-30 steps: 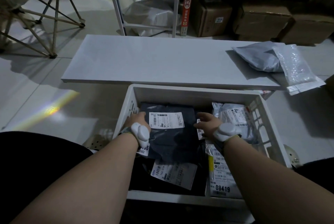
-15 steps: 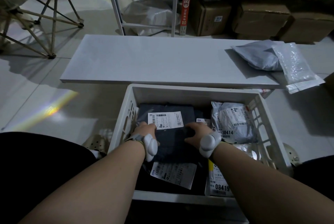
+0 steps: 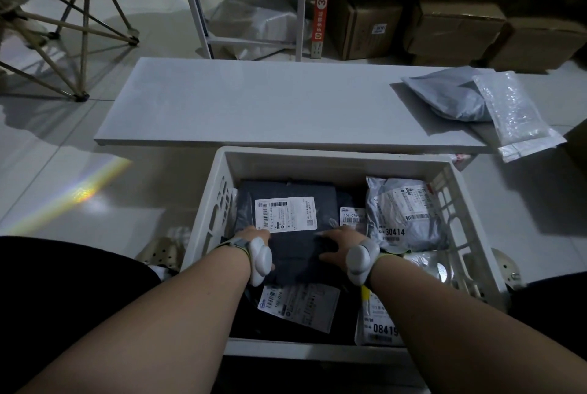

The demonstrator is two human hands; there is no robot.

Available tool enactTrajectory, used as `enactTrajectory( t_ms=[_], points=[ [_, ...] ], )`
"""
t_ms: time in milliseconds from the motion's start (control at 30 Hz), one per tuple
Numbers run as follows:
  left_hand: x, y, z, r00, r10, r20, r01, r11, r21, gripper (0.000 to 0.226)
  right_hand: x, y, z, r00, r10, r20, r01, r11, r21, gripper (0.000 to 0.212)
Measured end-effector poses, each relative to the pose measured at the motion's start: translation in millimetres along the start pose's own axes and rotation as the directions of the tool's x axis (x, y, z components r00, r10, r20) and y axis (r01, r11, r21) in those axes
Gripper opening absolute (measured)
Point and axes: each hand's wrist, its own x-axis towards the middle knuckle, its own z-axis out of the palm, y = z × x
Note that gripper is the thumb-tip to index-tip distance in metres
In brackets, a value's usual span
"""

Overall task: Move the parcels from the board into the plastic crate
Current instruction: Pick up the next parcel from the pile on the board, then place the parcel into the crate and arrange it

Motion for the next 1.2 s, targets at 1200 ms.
enactTrajectory(
  t_ms=[1200],
  points=[
    [-31.0, 150.8, -147.7, 0.764, 0.104, -0.637, -0.43, 0.818, -0.382, 0.031, -47.8, 99.9, -175.6, 0.772, 0.371, -0.515, -0.006, 0.816, 0.578, 0.032]
  ],
)
